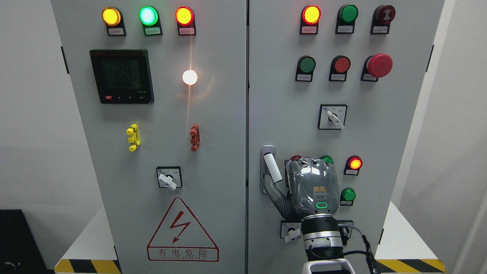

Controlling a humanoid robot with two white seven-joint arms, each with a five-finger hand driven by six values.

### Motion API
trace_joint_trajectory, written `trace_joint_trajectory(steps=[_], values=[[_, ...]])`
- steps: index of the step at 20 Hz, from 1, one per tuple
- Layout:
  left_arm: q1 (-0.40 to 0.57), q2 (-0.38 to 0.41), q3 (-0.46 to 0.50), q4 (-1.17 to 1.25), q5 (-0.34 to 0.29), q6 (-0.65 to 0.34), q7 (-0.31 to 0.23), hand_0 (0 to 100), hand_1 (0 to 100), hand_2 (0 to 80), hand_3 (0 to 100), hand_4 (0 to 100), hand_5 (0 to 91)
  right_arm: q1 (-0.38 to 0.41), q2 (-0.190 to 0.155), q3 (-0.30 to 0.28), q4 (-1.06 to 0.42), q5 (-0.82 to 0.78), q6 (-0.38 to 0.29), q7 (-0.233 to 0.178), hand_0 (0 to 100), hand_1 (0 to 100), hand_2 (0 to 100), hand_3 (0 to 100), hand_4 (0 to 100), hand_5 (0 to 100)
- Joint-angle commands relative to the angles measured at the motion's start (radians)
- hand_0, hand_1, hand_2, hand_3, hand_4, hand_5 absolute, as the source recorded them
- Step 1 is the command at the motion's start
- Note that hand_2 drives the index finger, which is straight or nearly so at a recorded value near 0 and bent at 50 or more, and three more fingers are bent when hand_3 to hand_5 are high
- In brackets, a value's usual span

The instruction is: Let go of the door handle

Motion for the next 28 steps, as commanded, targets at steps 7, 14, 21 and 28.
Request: trace_joint_trajectory(steps=[7, 14, 21, 28], values=[[0.017, -0.001, 0.0, 0.0, 0.0, -0.001, 0.0, 12, 56, 0.0, 0, 0, 0.0, 0.0, -0.002, -0.003, -0.004, 0.009, 0.001, 0.005, 47, 47, 90, 100, 99, 99], [0.017, 0.0, 0.0, 0.0, -0.001, -0.001, 0.0, 12, 56, 0.0, 0, 0, 0.0, 0.0, -0.002, -0.005, -0.004, 0.009, 0.001, 0.005, 48, 47, 90, 100, 99, 99], [0.017, 0.0, 0.0, 0.0, 0.0, -0.001, 0.0, 12, 56, 0.0, 0, 0, 0.0, 0.001, -0.002, -0.009, -0.015, 0.009, 0.001, 0.005, 49, 46, 91, 100, 99, 99], [0.017, 0.0, 0.0, 0.0, -0.001, -0.001, 0.0, 12, 56, 0.0, 0, 0, 0.0, 0.001, -0.004, -0.011, -0.016, 0.009, 0.001, 0.005, 49, 46, 91, 100, 99, 99]])
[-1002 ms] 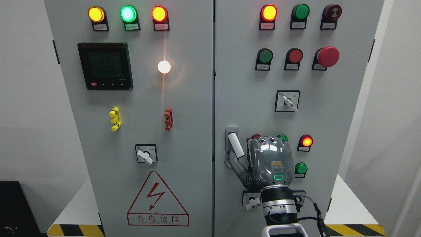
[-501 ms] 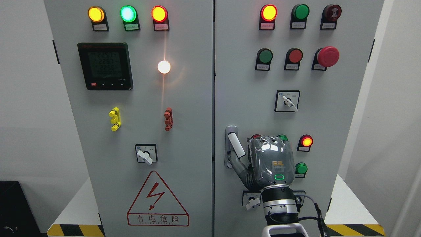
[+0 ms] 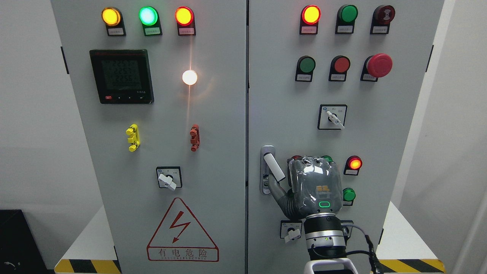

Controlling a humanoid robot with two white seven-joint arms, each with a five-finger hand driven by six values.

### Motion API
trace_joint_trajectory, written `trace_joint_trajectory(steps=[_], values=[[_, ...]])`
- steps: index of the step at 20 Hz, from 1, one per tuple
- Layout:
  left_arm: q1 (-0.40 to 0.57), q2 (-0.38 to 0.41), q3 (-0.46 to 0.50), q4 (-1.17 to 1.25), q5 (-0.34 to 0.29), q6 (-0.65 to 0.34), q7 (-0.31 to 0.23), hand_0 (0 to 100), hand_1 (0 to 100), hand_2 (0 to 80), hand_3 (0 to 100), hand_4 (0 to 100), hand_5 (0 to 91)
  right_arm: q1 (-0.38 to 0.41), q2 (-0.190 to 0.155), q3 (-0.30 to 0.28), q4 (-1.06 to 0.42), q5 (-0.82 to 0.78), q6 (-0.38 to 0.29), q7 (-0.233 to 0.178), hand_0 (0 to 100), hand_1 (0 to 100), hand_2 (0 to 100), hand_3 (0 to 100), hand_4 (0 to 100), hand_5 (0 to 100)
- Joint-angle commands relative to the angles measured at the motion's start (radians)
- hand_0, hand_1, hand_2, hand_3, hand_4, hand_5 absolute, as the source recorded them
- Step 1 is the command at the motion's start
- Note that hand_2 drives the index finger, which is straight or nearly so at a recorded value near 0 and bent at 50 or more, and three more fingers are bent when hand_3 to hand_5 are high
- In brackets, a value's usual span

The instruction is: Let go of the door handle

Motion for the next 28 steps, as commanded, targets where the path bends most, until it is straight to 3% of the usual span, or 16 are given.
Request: trace_joint_trajectory(steps=[1, 28], values=[[0.017, 0.0, 0.0, 0.0, 0.0, -0.001, 0.0, 12, 56, 0.0, 0, 0, 0.0, 0.001, -0.001, -0.003, -0.006, 0.0, -0.001, 0.0, 49, 46, 91, 100, 99, 99], [0.017, 0.0, 0.0, 0.0, -0.001, -0.001, 0.0, 12, 56, 0.0, 0, 0, 0.0, -0.004, -0.003, -0.003, -0.016, 0.002, 0.011, 0.0, 49, 45, 90, 100, 99, 100]])
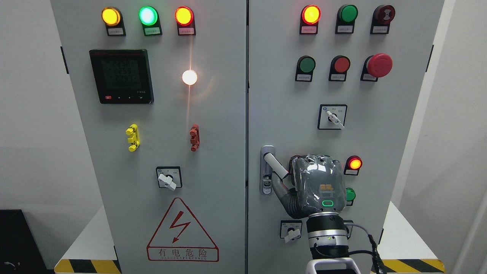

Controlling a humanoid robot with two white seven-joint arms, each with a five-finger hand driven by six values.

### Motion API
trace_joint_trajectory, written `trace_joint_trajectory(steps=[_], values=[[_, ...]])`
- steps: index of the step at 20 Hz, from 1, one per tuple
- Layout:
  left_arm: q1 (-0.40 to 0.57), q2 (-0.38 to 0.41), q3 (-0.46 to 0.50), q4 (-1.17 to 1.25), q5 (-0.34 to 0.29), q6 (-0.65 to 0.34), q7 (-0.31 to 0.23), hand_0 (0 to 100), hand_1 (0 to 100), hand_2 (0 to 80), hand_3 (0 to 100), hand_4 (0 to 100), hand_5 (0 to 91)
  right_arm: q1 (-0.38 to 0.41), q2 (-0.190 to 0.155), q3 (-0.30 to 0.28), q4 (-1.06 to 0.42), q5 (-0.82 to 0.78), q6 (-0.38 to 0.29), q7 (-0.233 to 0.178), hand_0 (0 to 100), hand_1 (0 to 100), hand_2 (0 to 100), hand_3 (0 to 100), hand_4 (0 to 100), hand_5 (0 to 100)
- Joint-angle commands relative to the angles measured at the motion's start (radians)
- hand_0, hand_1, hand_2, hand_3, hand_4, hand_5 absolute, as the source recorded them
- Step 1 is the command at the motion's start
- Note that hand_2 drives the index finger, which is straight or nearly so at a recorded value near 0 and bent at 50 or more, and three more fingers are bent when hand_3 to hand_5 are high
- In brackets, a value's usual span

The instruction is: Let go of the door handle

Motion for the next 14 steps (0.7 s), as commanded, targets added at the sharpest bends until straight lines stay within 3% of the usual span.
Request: trace_joint_trajectory(steps=[1, 14], values=[[0.017, 0.0, 0.0, 0.0, -0.001, -0.001, 0.0, 12, 56, 0.0, 0, 0, 0.0, -0.001, -0.001, 0.0, -0.003, 0.0, 0.001, -0.003, 49, 45, 90, 100, 99, 100], [0.017, 0.0, 0.0, 0.0, 0.0, -0.001, 0.0, 12, 56, 0.0, 0, 0, 0.0, -0.001, -0.001, 0.0, -0.01, 0.0, 0.01, -0.003, 49, 44, 90, 100, 99, 100]])
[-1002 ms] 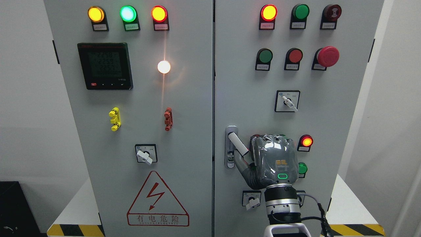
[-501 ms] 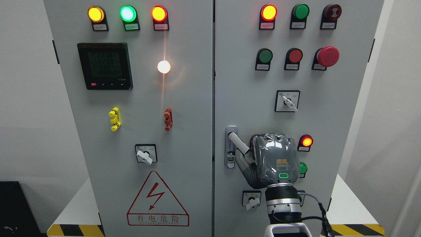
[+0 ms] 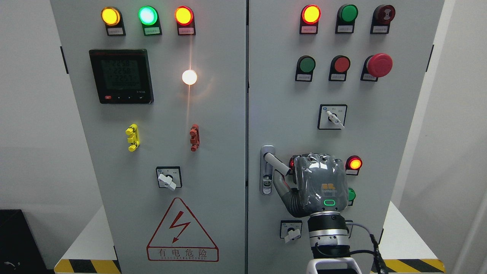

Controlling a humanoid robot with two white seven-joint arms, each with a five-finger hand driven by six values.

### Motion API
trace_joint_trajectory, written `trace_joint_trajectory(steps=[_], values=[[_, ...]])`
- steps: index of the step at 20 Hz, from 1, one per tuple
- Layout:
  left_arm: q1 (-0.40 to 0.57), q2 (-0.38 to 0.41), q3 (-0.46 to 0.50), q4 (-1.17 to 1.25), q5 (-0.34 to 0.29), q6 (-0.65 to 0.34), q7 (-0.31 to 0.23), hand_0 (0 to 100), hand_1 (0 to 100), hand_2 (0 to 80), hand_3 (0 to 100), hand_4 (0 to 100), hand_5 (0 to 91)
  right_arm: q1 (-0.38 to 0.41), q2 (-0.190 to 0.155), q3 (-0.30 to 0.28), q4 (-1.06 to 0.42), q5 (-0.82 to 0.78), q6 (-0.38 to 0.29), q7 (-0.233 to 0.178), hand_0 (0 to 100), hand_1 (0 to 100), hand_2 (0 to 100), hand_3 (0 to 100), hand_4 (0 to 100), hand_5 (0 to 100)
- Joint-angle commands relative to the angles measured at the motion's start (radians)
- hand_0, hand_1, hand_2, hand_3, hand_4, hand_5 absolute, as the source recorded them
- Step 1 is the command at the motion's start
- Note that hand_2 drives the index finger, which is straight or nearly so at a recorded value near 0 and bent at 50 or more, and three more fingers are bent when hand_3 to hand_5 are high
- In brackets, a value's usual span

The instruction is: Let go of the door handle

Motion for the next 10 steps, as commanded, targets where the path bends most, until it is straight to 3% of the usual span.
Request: trace_joint_trajectory(steps=[1, 10], values=[[0.017, 0.0, 0.0, 0.0, 0.0, -0.001, 0.0, 12, 56, 0.0, 0, 0, 0.0, -0.001, -0.002, 0.001, -0.004, 0.0, 0.001, -0.001, 49, 44, 90, 100, 100, 100], [0.017, 0.0, 0.0, 0.0, 0.0, -0.001, 0.0, 12, 56, 0.0, 0, 0, 0.0, -0.003, -0.002, -0.001, -0.004, 0.0, 0.002, -0.001, 48, 44, 90, 100, 100, 100]])
